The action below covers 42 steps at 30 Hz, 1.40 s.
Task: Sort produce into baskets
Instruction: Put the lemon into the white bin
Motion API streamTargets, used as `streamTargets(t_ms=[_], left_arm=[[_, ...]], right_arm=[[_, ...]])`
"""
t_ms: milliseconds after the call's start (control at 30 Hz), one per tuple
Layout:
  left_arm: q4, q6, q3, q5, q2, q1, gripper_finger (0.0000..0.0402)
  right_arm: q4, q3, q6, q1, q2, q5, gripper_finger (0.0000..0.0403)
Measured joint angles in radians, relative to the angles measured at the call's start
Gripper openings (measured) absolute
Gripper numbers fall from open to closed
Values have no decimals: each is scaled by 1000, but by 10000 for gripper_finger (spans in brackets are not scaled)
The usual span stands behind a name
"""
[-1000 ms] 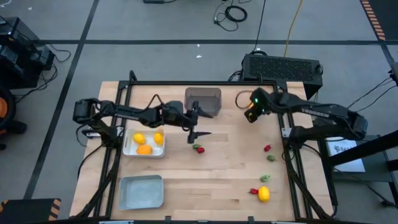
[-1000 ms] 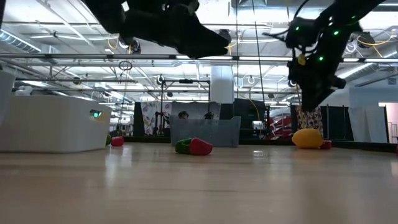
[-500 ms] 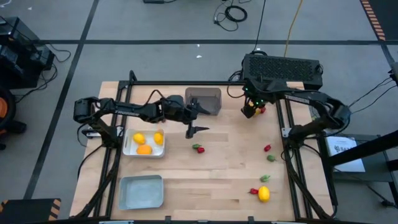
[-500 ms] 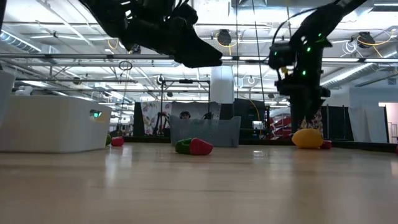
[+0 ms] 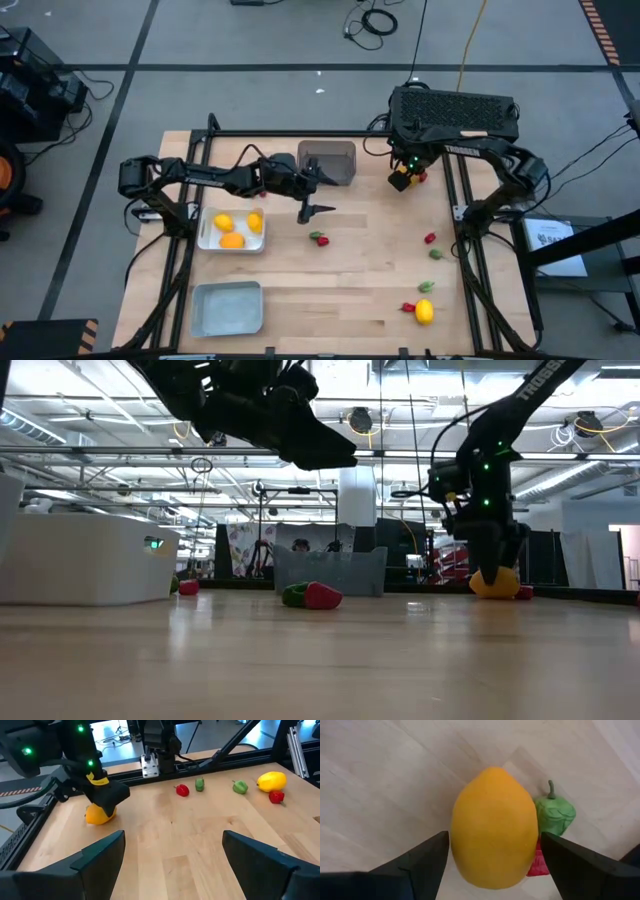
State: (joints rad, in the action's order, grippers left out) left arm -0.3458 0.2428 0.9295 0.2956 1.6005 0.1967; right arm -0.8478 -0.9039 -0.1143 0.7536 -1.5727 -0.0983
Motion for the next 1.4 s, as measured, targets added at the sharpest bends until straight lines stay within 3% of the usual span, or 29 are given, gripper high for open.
streamTargets(t_ms=[200, 433, 633, 867, 1033, 1200, 1400], left_arm=[[87, -2, 0, -26, -35, 0, 341], [352, -78, 1, -197, -211, 0, 341], [562, -139, -11, -452, -334, -24, 341], [414, -121, -219, -659, -507, -12, 341], [375, -131, -328, -678, -660, 24, 341], [344, -159, -382, -678, -762, 43, 341], [348, -212, -386, -736, -773, 57, 341]], right_arm=[[-1, 0, -12, 0, -25, 0, 285], [-1, -3, -29, -1, -41, -4, 223], [-49, -11, -37, -3, -16, 1, 219], [-120, -93, -77, -58, 36, 4, 219], [-90, -133, -128, -171, 54, 69, 220], [14, -153, -185, -335, 54, 79, 222], [290, -157, -280, -532, 52, 74, 223]])
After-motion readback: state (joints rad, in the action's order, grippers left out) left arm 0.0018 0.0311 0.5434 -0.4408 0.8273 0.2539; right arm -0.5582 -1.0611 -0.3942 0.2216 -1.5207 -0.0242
